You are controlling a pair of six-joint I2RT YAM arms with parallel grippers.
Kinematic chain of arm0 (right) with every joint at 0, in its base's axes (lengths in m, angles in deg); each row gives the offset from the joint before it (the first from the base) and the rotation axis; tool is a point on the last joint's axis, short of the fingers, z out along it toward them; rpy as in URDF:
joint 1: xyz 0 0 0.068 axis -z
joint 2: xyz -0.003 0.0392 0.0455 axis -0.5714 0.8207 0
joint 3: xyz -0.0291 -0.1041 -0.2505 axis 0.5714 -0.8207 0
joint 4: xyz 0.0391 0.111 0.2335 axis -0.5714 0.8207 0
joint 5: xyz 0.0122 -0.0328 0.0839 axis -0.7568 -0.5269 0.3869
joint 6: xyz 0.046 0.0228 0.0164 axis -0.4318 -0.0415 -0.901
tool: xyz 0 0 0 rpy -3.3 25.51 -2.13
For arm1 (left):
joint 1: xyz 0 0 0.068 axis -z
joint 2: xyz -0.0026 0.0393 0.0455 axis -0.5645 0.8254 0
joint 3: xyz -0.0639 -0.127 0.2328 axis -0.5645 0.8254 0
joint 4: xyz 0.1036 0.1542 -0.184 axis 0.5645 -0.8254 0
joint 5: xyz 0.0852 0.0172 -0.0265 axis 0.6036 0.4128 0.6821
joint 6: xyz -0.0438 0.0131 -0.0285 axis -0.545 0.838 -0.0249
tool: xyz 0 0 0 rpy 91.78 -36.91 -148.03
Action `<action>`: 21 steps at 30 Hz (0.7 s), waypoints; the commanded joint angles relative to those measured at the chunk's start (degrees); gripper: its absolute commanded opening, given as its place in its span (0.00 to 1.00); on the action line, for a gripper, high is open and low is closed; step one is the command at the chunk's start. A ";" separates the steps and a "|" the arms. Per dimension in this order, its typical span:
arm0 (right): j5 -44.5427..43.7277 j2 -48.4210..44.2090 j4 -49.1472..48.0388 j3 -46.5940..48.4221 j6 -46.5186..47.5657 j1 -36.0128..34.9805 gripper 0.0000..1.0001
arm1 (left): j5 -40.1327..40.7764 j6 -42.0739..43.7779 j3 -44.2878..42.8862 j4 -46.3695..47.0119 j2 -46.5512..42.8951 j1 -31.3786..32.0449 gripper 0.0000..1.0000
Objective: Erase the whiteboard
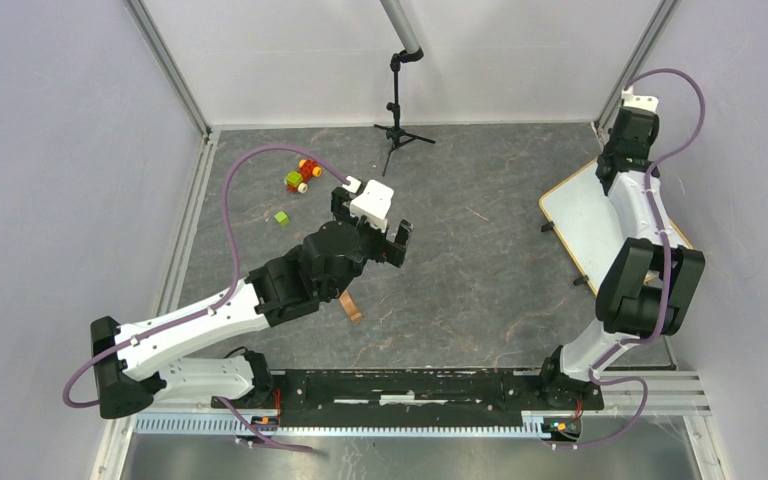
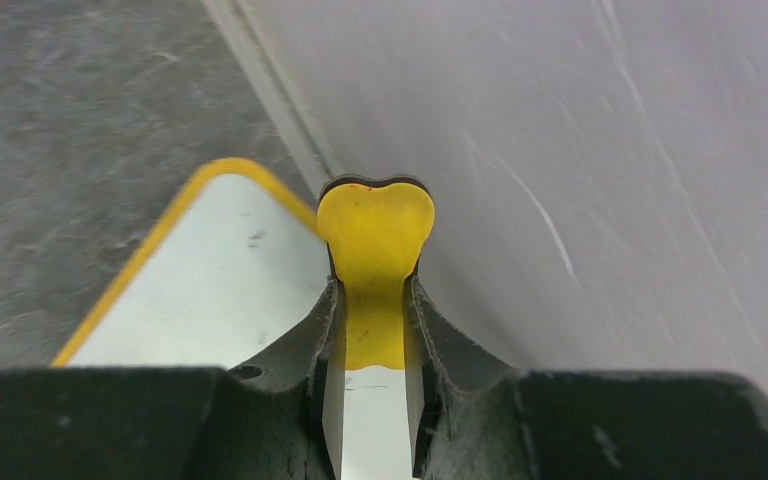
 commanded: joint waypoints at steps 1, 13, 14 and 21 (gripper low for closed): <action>-1.99 2.25 -1.16 1.14 -0.37 -0.41 0.25 | -0.27 -1.94 -1.04 1.33 0.46 0.43 1.00; 5.64 4.78 -6.36 -13.14 -2.92 -4.37 0.23 | -0.49 -2.75 -0.22 1.36 0.25 0.40 1.00; 6.50 4.60 -6.47 -13.72 -2.36 -5.34 0.23 | -0.61 -2.75 -0.22 1.42 0.30 0.40 1.00; 2.88 1.51 -4.90 -8.58 0.15 -8.30 0.24 | -0.73 -2.75 -0.17 1.38 0.22 0.41 1.00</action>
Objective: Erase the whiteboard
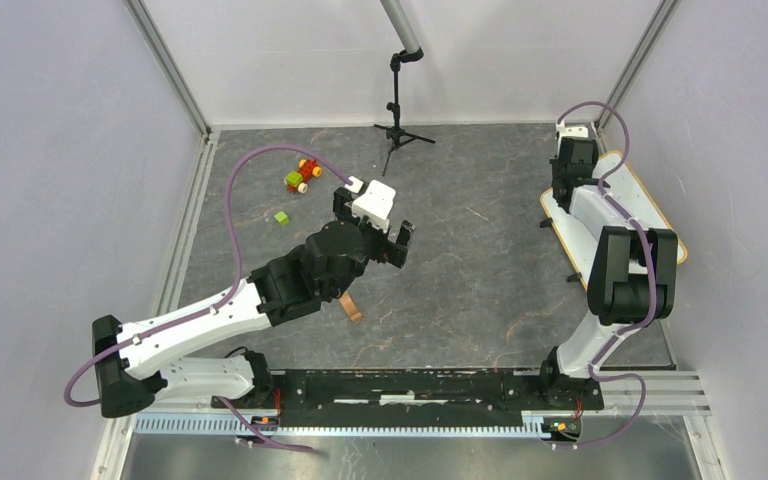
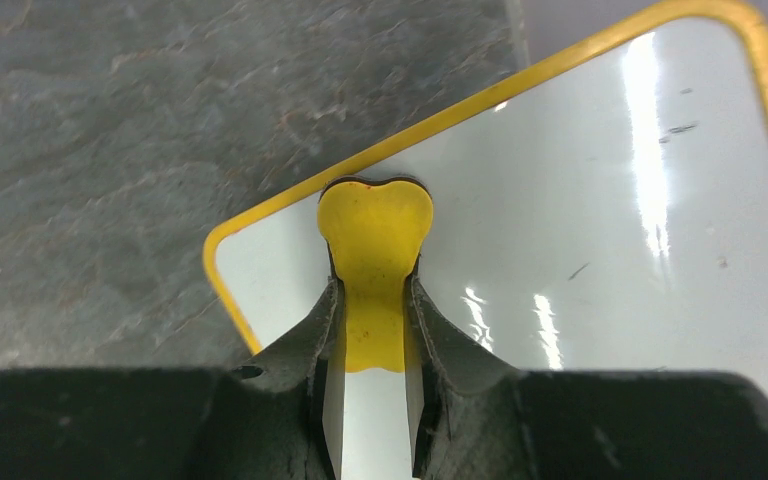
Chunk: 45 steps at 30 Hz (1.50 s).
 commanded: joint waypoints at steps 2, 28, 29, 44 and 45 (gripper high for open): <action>-5.29 -1.35 2.50 7.25 0.96 1.61 0.24 | -0.03 -2.51 0.09 1.35 -0.59 0.40 1.00; -7.28 0.43 3.76 -8.87 -2.56 -2.52 0.24 | -8.51 4.06 -0.85 -3.12 -7.04 0.39 1.00; -7.22 0.09 3.95 -9.77 -2.86 -3.12 0.24 | -8.82 3.91 -0.64 -3.14 -8.08 0.44 1.00; -24.72 -22.64 12.30 -20.66 -13.57 -2.10 0.22 | -13.34 -1.79 1.18 -1.15 -10.02 0.48 1.00; -25.21 -23.65 12.25 -22.02 -14.46 -1.39 0.21 | -13.09 -1.85 1.27 -1.02 -10.26 0.76 1.00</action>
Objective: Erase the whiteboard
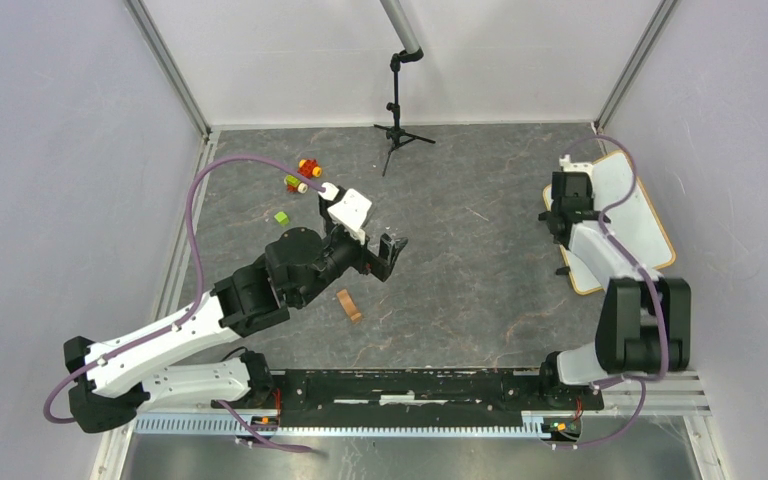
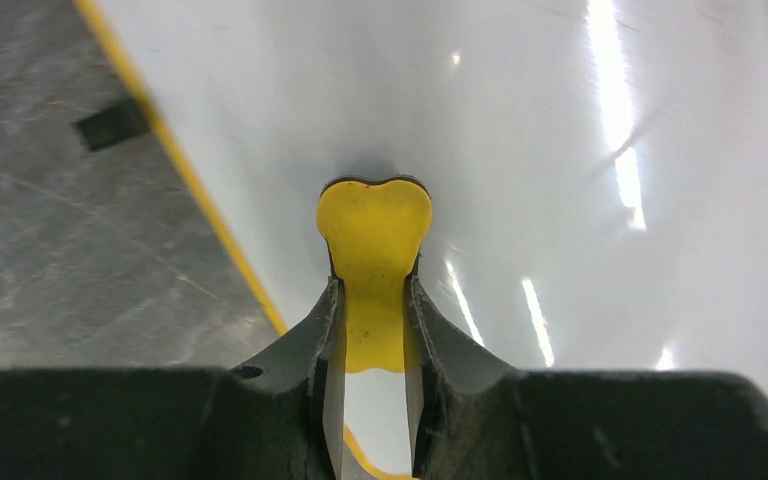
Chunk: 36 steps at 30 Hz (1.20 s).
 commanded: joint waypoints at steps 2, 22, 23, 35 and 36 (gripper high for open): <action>-10.54 -6.39 1.67 -7.67 -6.99 2.67 0.20 | -0.73 -2.23 0.20 2.09 -1.43 1.71 1.00; -7.89 8.17 -15.38 -9.87 -3.14 -14.92 0.20 | 3.93 -0.99 1.70 3.74 -2.79 3.09 1.00; -7.88 7.81 -15.67 -9.46 -2.27 -15.40 0.20 | 4.06 -0.90 1.70 3.78 -2.84 3.11 1.00; -3.14 -9.28 -10.91 -9.84 2.89 -18.19 0.21 | 7.46 1.04 2.87 5.10 -3.01 3.14 1.00; -0.14 -10.47 -10.49 -10.44 2.67 -18.24 0.21 | 7.98 1.33 3.04 5.29 -2.96 3.14 1.00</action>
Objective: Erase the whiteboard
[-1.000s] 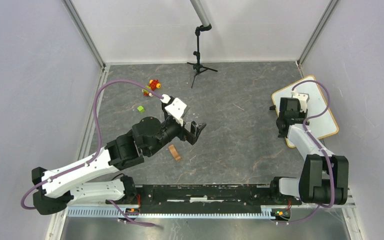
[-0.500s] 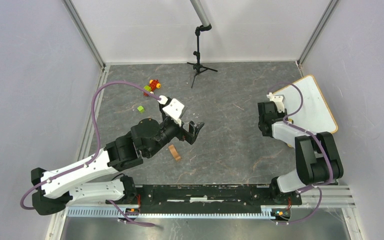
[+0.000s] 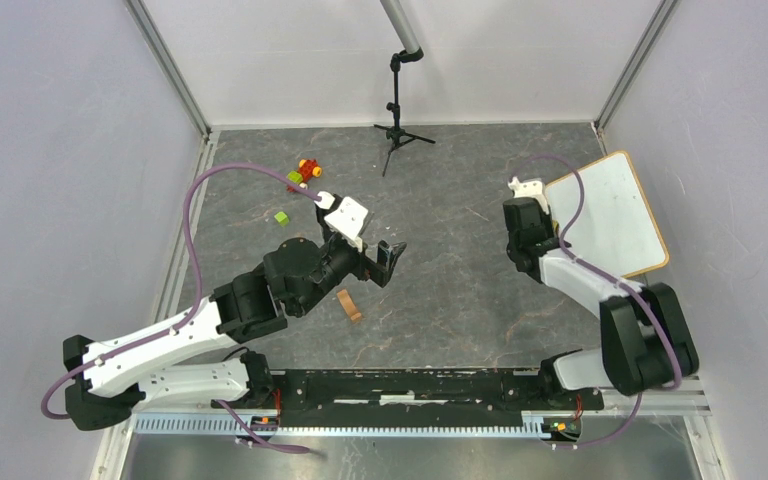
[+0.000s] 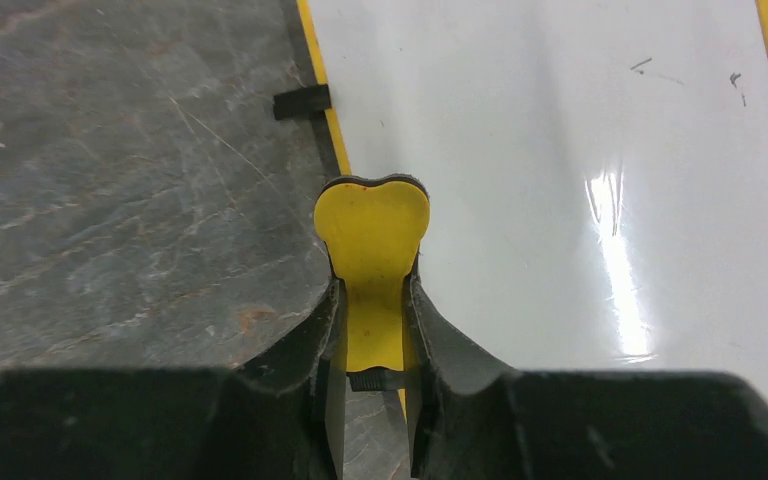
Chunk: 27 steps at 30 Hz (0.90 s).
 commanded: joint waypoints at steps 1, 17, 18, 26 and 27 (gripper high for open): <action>9.68 -5.32 2.18 0.07 -0.60 -0.35 0.21 | 3.08 1.70 0.78 3.77 -0.97 0.24 1.00; 30.58 -9.52 -3.42 -10.59 -7.61 -13.22 0.22 | 10.09 -1.83 0.03 2.82 3.13 0.27 1.00; 32.11 -9.13 -3.54 -10.47 -7.45 -13.24 0.22 | 10.41 -3.03 -0.16 2.25 3.05 0.22 1.00; 34.83 -7.38 -5.72 -13.12 -10.31 -13.94 0.35 | 11.48 -13.37 -0.48 -1.27 1.42 0.23 1.00; 35.21 -6.85 -5.22 -13.02 -10.11 -13.94 0.40 | 11.71 -14.17 -0.20 -1.55 1.06 0.29 1.00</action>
